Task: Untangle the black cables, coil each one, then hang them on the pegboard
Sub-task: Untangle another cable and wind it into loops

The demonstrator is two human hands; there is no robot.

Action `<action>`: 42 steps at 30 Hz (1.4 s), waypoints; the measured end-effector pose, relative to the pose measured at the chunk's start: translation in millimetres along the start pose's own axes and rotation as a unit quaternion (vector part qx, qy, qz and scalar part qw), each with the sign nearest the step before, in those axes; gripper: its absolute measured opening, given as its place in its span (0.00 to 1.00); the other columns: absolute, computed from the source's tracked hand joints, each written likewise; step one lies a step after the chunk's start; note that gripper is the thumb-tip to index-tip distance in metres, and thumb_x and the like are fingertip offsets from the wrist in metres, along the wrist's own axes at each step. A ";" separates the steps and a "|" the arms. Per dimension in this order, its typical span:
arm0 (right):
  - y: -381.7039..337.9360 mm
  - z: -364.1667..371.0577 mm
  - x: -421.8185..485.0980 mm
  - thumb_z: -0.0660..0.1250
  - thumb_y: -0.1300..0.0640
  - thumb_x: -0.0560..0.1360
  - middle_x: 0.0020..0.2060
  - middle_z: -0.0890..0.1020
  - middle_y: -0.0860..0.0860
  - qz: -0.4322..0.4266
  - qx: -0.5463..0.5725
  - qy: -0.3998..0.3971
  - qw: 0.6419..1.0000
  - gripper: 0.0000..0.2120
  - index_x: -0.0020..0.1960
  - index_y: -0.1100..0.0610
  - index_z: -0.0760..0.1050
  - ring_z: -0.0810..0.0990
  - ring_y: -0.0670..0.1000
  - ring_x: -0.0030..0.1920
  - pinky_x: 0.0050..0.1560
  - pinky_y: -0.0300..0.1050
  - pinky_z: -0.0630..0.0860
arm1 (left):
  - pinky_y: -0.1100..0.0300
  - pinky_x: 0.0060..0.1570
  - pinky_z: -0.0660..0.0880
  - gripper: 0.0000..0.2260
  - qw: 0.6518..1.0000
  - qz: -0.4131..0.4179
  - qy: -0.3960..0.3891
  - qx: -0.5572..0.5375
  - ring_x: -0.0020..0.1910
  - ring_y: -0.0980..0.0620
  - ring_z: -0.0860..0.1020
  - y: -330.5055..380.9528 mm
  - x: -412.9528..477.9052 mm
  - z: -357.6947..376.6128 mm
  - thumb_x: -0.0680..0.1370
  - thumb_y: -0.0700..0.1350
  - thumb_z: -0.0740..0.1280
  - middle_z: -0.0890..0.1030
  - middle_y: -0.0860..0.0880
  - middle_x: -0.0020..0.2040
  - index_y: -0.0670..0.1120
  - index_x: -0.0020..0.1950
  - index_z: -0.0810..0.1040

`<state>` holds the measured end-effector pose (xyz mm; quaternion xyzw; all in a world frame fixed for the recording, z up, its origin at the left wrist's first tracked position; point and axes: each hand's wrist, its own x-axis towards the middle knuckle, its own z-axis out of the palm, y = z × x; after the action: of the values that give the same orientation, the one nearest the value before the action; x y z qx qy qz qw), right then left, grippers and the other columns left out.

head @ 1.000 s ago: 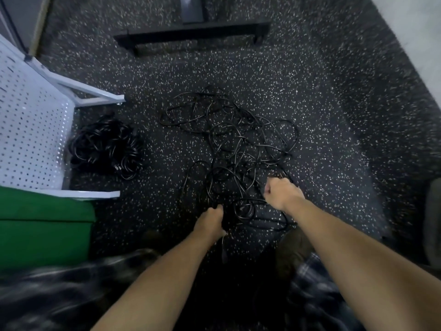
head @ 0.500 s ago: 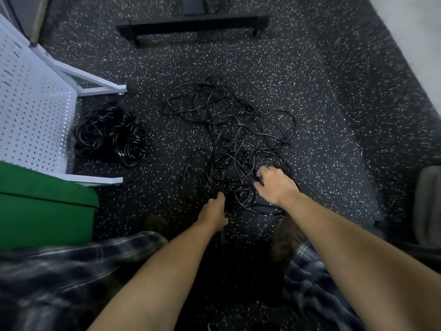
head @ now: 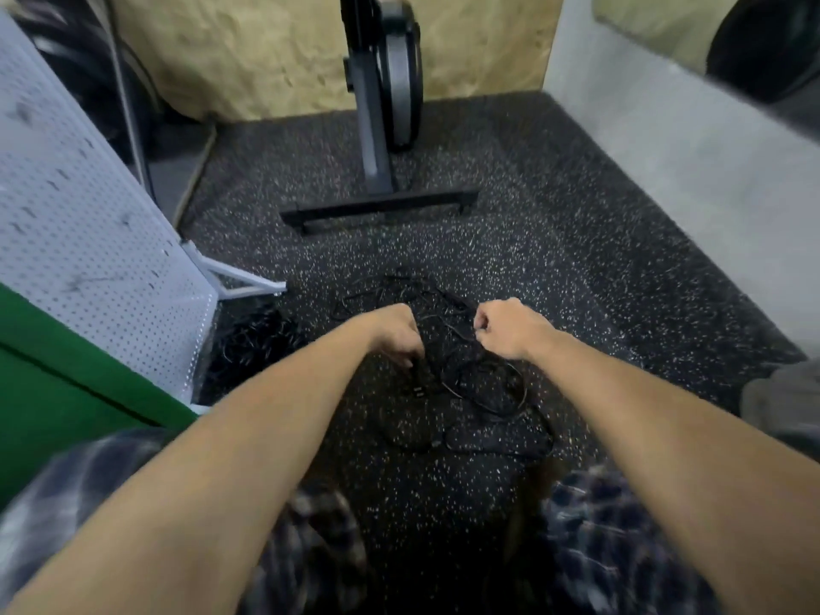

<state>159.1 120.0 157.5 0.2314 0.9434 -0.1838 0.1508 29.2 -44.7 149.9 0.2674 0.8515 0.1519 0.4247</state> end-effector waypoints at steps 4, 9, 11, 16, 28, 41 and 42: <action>-14.2 -57.1 -8.8 0.62 0.54 0.85 0.44 0.88 0.55 0.007 0.124 0.004 0.992 0.14 0.49 0.59 0.83 0.87 0.55 0.45 0.49 0.45 0.82 | 0.64 0.26 0.74 0.08 0.992 0.049 0.102 -0.046 0.32 0.51 0.81 43.1 -53.5 -56.9 0.81 0.34 0.68 0.86 0.37 0.47 0.31 0.56 0.84; -45.3 -110.7 -23.9 0.52 0.36 0.85 0.44 0.88 0.58 0.038 0.452 -0.055 0.889 0.32 0.57 0.63 0.78 0.87 0.57 0.48 0.52 0.52 0.81 | 0.63 0.35 0.79 0.08 0.952 0.166 0.227 -0.122 0.34 0.54 0.80 78.5 -96.1 -102.2 0.83 0.36 0.68 0.84 0.43 0.47 0.36 0.59 0.84; -53.2 -126.2 -26.1 0.53 0.34 0.84 0.46 0.87 0.59 0.037 0.548 -0.068 0.833 0.33 0.56 0.63 0.78 0.85 0.58 0.49 0.54 0.54 0.81 | 0.59 0.40 0.80 0.08 0.932 0.217 0.264 -0.120 0.32 0.55 0.81 86.6 -104.5 -104.1 0.83 0.37 0.68 0.84 0.44 0.44 0.38 0.59 0.85; -63.4 -145.8 -20.6 0.64 0.52 0.85 0.47 0.86 0.57 0.024 0.599 -0.022 0.800 0.13 0.54 0.62 0.80 0.85 0.54 0.46 0.46 0.48 0.82 | 0.45 0.52 0.84 0.06 0.906 0.297 0.269 -0.138 0.45 0.46 0.87 86.0 -98.6 -83.6 0.80 0.41 0.73 0.86 0.45 0.49 0.42 0.56 0.82; -50.5 -152.2 -15.4 0.59 0.56 0.87 0.30 0.66 0.45 -0.155 0.411 -0.110 0.891 0.15 0.63 0.57 0.83 0.61 0.45 0.28 0.31 0.41 0.62 | 0.58 0.54 0.77 0.03 0.931 0.289 0.221 -0.021 0.49 0.57 0.83 28.6 -29.0 -90.7 0.81 0.47 0.72 0.86 0.54 0.47 0.52 0.55 0.82; -51.7 -164.5 -3.0 0.57 0.56 0.87 0.41 0.84 0.56 -0.212 0.521 -0.016 0.827 0.15 0.67 0.55 0.79 0.85 0.57 0.42 0.48 0.48 0.82 | 0.57 0.48 0.81 0.03 0.958 0.253 0.068 -0.117 0.45 0.56 0.84 5.0 -10.5 -90.5 0.83 0.40 0.70 0.88 0.46 0.50 0.41 0.53 0.82; -52.9 -162.4 -3.7 0.57 0.56 0.87 0.40 0.83 0.57 -0.217 0.527 -0.005 0.822 0.15 0.67 0.53 0.79 0.84 0.58 0.41 0.49 0.50 0.84 | 0.54 0.48 0.82 0.03 0.951 0.255 0.088 -0.152 0.46 0.54 0.85 6.3 -13.5 -93.3 0.83 0.40 0.70 0.88 0.45 0.50 0.40 0.52 0.81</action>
<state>103.8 142.6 317.5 0.0638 0.7280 -0.6818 -0.0334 -37.0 -50.4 216.9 0.3932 0.7559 0.4059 0.3306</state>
